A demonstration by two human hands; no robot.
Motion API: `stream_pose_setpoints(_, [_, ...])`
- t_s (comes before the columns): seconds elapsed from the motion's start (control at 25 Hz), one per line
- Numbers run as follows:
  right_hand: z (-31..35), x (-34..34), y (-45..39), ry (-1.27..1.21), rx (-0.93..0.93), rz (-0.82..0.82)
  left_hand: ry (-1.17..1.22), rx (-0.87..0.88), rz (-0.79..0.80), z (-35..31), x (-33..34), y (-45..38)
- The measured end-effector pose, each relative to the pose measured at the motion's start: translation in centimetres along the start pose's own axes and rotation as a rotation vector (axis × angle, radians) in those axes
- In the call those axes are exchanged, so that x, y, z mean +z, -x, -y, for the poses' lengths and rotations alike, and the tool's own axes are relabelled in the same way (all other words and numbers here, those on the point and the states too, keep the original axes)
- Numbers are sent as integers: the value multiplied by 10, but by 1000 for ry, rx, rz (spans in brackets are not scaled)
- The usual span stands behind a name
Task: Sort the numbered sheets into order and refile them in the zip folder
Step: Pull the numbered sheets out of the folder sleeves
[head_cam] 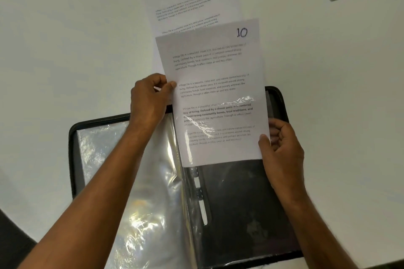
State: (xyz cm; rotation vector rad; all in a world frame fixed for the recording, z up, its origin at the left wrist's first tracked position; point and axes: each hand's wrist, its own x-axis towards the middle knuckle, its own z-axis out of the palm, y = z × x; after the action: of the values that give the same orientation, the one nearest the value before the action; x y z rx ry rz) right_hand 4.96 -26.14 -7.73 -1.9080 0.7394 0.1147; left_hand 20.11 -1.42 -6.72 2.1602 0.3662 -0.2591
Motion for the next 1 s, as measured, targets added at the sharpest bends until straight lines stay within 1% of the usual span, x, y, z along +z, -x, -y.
stream_pose_setpoints(0.16, [3,0,-2,-9,-4,-11,168,3,-76,-16,2,-32])
stream_pose_setpoints(0.32, [4,-4,5,2,-8,-23,259,-24,-140,-27,4,-60])
stream_pose_setpoints(0.48, [-3,-9,19,27,10,-32,315,-67,-150,-32,12,-76])
stream_pose_setpoints(0.56, [6,-2,-5,30,-6,-24,312,-61,-172,-46,12,-106])
stream_pose_setpoints(0.68, [7,3,-7,23,-3,-26,348,-84,-195,-45,8,-122])
stream_pose_setpoints(0.88, [8,6,-6,36,-12,-58,485,-67,-253,-38,10,-104])
stream_pose_setpoints(0.92, [9,7,-6,37,-15,-70,476,-42,-258,-35,10,-94])
stream_pose_setpoints(1.0, [9,10,-5,35,-20,-80,362,45,-263,-21,9,-63])
